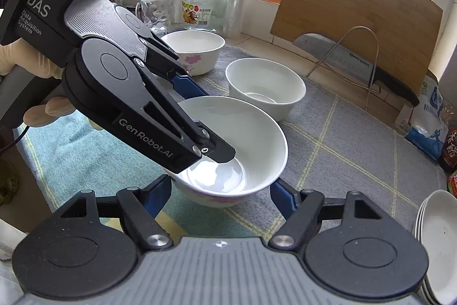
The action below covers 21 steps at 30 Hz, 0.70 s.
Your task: Organize plates and bowls
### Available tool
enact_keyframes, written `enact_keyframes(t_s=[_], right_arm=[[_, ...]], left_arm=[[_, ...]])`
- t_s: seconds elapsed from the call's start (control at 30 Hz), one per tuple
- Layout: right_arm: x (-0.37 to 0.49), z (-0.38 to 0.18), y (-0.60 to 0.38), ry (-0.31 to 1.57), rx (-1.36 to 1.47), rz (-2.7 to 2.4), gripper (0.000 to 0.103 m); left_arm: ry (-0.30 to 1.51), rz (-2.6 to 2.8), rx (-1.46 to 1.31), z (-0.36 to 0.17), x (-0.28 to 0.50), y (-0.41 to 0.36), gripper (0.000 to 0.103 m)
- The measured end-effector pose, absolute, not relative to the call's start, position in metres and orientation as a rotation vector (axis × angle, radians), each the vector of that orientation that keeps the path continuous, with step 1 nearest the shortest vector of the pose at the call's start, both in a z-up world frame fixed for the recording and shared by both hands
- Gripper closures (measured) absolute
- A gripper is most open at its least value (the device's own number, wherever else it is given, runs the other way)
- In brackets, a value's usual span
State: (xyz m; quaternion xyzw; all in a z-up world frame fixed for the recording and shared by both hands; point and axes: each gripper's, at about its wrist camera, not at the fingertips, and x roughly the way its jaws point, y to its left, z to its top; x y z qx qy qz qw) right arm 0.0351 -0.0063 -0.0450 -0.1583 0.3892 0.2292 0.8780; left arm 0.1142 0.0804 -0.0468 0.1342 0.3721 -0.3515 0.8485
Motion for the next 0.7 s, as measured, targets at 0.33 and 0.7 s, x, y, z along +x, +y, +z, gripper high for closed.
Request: enact_keyframes(t_s=[0.33, 0.7], right_arm=[[0.03, -0.045, -0.041, 0.846, -0.313, 0.421, 0.023], [0.028, -0.051, -0.053, 0.882, -0.307, 0.412, 0.023]], left_arm=[[0.794, -0.802, 0.291, -0.051, 0.114, 0.042, 0.048], [0.812, -0.816, 0.272, -0.057, 0.114, 0.03, 0.048]])
